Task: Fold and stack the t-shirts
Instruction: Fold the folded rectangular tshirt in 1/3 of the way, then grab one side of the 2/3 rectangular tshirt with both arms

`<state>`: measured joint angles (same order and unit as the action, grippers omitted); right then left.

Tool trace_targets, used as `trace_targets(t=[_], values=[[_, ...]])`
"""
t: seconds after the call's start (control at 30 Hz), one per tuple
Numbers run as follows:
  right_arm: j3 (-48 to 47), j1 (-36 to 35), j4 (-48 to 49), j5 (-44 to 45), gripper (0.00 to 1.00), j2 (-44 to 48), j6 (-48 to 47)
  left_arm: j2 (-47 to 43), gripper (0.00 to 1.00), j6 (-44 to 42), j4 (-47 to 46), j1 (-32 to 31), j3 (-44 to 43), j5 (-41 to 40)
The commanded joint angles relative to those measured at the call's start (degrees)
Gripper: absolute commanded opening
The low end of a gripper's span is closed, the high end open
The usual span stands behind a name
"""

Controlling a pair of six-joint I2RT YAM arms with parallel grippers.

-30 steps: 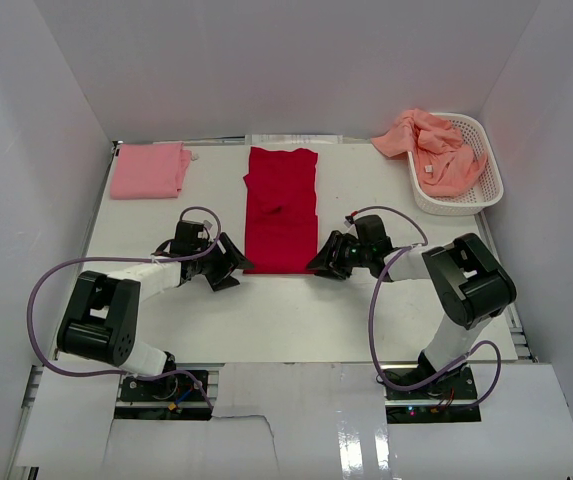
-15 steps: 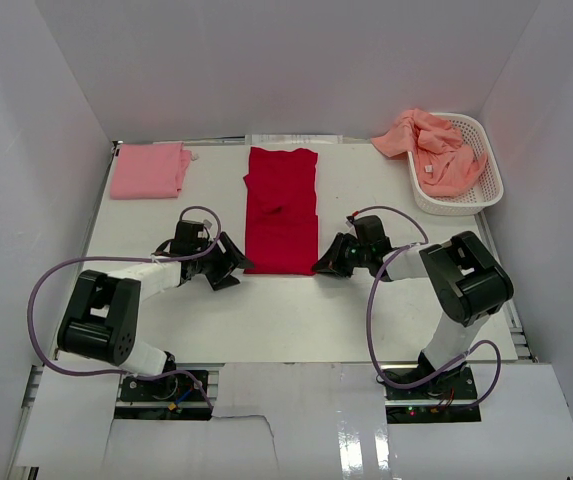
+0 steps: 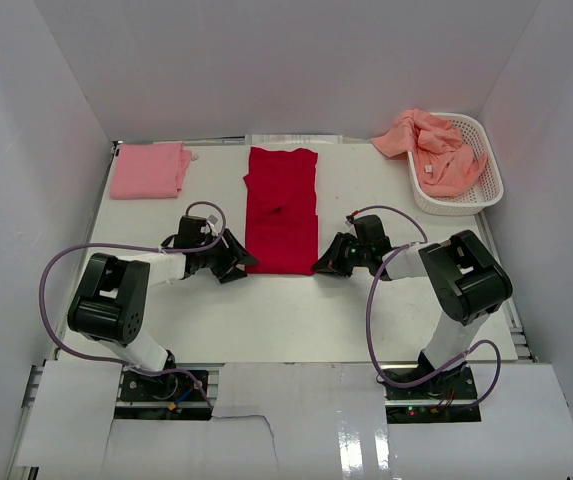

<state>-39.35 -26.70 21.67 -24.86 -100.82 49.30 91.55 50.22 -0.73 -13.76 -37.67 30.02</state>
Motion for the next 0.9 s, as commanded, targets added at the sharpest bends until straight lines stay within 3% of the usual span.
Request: trace_targets(t=[0.0,0.2,0.47,0.87], values=[[-1.7,-0.1,1.6,-0.1,0.08,-0.5,-0.9,2.1,0.65,-2.6,3.5,0.1,1.1,-6.2],[-1.9,-0.1,1.6,-0.3,0.08,-0.5,-0.9,-2.7,0.65,-3.2,8.5,0.2,2.6,-13.0],[-1.9,0.0,1.5,-0.5,0.08,-0.4,-1.0,-5.1,0.66,-1.4,8.6,0.1,6.1,-13.9],[-1.9,0.0,1.4,-0.5,0.08,-0.3,-1.0,4.5,0.66,-0.6,3.1,0.2,5.1,-9.9]])
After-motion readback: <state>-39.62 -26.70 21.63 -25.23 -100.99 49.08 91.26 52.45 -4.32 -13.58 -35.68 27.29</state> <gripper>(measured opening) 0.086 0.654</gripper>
